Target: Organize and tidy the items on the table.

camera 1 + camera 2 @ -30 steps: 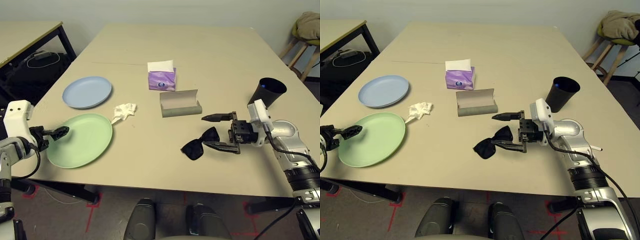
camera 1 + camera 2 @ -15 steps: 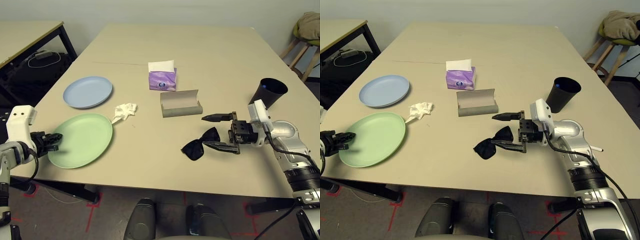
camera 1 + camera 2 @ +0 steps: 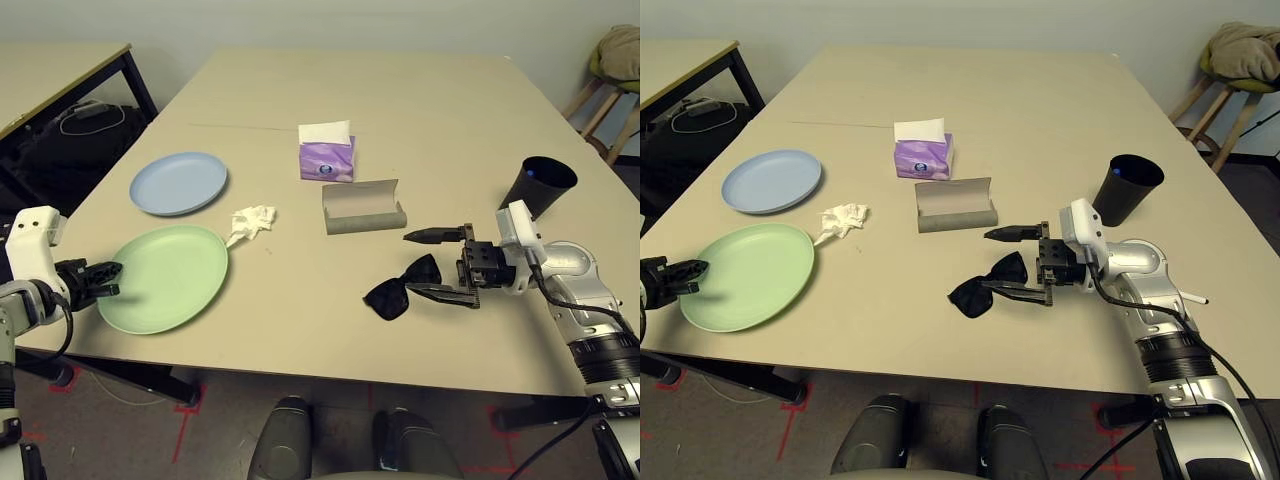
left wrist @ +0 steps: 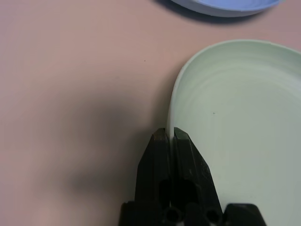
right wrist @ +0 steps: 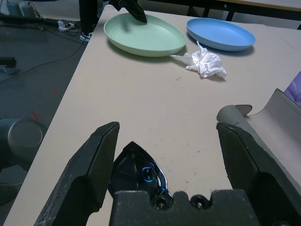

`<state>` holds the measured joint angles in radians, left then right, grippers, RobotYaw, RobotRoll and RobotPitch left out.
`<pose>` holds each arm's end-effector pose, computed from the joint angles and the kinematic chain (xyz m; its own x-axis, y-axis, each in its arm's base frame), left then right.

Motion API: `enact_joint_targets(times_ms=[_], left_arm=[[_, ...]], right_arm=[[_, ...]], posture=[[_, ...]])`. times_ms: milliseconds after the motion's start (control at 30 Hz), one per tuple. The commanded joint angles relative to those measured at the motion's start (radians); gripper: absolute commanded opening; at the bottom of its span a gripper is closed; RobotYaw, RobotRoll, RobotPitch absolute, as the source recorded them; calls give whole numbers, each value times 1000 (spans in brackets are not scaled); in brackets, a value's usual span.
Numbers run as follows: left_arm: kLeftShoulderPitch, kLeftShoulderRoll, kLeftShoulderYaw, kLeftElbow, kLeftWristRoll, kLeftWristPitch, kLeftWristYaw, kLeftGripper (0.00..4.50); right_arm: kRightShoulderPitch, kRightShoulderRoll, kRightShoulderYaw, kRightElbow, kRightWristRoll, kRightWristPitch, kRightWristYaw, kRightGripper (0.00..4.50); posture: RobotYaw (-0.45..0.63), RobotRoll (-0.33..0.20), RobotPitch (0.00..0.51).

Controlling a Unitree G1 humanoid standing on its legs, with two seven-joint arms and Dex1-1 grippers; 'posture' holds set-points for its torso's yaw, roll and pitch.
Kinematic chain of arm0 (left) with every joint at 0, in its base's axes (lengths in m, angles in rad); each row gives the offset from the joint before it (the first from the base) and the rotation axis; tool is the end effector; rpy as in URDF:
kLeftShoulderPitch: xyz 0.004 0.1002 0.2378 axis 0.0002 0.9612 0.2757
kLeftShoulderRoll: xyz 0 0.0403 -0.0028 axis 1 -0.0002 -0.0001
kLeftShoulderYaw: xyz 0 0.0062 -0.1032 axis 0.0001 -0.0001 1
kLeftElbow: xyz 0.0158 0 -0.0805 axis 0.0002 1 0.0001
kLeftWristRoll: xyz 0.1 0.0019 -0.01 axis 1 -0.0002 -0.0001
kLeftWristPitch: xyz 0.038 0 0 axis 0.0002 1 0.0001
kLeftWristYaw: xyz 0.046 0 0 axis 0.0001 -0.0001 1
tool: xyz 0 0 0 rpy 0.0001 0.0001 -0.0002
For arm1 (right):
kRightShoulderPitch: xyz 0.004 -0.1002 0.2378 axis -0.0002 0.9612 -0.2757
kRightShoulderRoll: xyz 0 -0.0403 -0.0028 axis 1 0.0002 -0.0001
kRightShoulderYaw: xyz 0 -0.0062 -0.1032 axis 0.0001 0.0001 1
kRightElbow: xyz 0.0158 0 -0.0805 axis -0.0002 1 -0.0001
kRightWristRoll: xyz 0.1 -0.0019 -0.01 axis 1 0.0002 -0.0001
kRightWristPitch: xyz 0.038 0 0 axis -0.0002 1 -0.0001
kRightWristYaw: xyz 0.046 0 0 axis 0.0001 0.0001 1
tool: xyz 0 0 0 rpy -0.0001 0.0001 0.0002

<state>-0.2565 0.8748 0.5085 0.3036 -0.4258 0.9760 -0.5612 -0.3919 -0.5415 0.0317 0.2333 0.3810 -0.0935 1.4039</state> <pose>0.1958 0.3856 0.1551 0.8286 0.0310 -0.5590 -0.1346 0.9802 -0.1452 0.2731 -0.2378 0.1262 0.1713 0.9787 -0.1131 -0.9526 0.1352 -0.2727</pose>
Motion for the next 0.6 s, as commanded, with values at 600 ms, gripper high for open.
enact_joint_targets(times_ms=[600], left_arm=[[-274,-154,185,-73,-78,184,308,34]], right_arm=[[-1,1,12,-23,-6,1,-27,4500]], posture=[[265,0,54]])
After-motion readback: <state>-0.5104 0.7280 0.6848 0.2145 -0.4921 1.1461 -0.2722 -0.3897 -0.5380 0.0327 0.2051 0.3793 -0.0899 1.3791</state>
